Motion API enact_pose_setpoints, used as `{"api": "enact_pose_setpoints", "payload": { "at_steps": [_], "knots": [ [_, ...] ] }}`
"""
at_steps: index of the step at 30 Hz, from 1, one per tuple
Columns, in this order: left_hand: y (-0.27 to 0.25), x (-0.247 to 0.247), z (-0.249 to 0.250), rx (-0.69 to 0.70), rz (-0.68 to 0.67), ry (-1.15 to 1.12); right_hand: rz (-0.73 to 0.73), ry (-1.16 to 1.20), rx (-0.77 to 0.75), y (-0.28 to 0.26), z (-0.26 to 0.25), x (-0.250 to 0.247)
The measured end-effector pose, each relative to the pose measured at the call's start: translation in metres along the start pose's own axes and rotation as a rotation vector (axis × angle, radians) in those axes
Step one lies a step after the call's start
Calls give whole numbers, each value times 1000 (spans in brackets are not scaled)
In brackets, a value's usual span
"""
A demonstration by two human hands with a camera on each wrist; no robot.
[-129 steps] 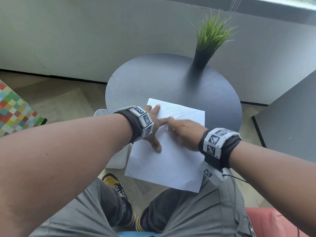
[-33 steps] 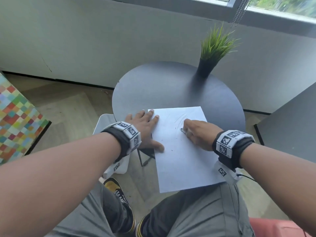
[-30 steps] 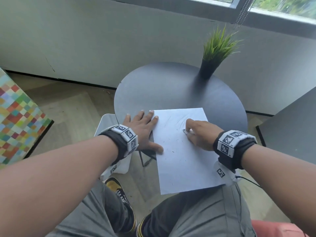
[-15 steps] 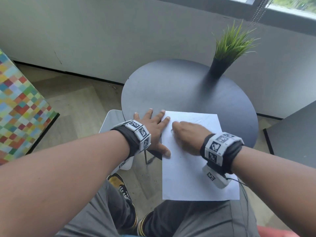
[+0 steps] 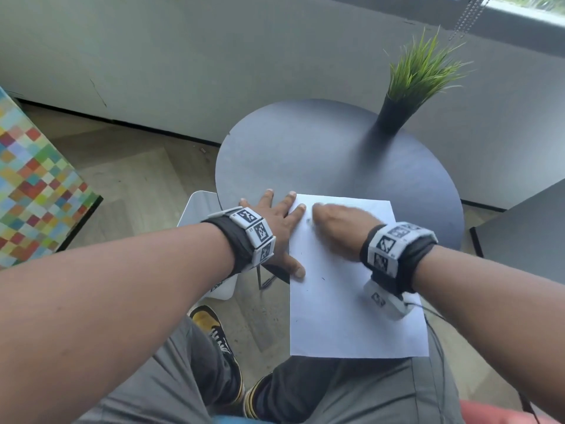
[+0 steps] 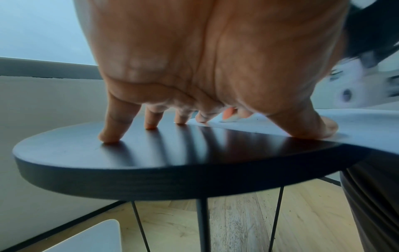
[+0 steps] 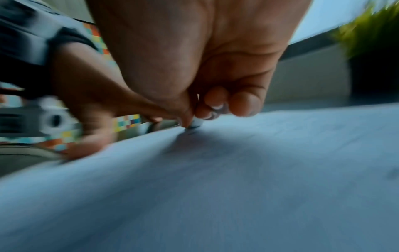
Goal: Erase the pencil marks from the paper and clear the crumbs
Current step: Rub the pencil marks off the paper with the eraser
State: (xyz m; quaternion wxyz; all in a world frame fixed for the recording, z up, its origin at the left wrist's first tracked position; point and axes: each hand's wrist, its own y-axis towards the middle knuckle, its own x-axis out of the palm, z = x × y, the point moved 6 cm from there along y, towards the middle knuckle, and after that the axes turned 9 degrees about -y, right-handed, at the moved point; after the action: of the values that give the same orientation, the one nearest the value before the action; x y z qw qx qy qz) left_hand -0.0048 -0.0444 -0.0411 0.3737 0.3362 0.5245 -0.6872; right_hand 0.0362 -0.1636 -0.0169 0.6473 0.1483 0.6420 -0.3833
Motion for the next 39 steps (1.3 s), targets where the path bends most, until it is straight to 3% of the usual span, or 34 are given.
{"api": "enact_pose_setpoints", "payload": {
  "at_steps": [2, 3, 7, 12, 17, 22, 24, 27, 32, 34, 37, 39],
  "knots": [
    [2, 0, 0, -1, -3, 8, 9, 10, 130, 8, 27, -4],
    [2, 0, 0, -1, -6, 11, 6, 3, 122, 8, 25, -3],
    [2, -1, 1, 3, -12, 11, -44, -4, -121, -6, -19, 7],
    [3, -2, 2, -4, -17, 41, 21, 22, 159, 11, 32, -5],
    [4, -3, 3, 4, -23, 29, -26, 50, -158, -11, -25, 9],
    [5, -5, 6, 15, -8, 100, 27, 62, 185, 11, 42, 2],
    [5, -7, 6, 16, -7, 105, 45, 56, 118, 5, 26, 2],
    [5, -10, 9, 26, -5, 106, -5, 51, -120, -10, -7, 14],
    [9, -12, 12, 19, -4, 142, 51, 81, 201, 7, 50, 9],
    [10, -13, 13, 21, 3, 150, 77, 72, 128, 2, 31, 7],
    [13, -14, 14, 15, 7, 149, 17, 72, -119, -10, -10, 18],
    [14, -15, 14, 27, 18, 154, 30, 72, -34, 0, 4, 11]
  ]
}}
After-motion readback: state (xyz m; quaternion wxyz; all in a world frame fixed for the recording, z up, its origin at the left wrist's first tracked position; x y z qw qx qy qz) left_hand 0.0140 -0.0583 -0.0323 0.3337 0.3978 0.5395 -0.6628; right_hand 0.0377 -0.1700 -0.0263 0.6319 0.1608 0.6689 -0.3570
